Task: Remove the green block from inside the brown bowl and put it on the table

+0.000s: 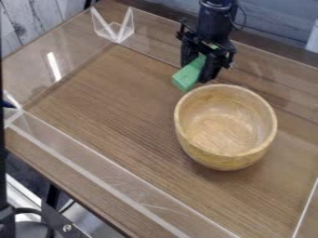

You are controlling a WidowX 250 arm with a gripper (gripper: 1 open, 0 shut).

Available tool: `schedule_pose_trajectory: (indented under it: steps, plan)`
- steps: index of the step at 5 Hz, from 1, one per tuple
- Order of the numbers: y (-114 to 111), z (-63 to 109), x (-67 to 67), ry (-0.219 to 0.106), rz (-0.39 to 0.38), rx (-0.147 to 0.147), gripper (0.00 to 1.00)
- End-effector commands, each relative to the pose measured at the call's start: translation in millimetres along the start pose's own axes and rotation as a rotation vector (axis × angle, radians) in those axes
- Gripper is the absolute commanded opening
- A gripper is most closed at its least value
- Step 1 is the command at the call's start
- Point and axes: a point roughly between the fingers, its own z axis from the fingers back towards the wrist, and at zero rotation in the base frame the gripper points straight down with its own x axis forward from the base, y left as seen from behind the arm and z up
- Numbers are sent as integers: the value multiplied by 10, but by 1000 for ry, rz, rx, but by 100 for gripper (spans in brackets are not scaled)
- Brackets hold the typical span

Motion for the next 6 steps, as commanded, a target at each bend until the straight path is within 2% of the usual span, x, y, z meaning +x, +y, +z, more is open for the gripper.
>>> schedule_pose_trajectory:
  steps: [1,3,4,6]
  plan:
    - [79,215,73,-91,-17,-7,0]
    - [-194,208,154,-101,7,27,0]
    - [-253,168,187,-113,-19,20,0]
    - [-116,77,200,-117,30,21,0]
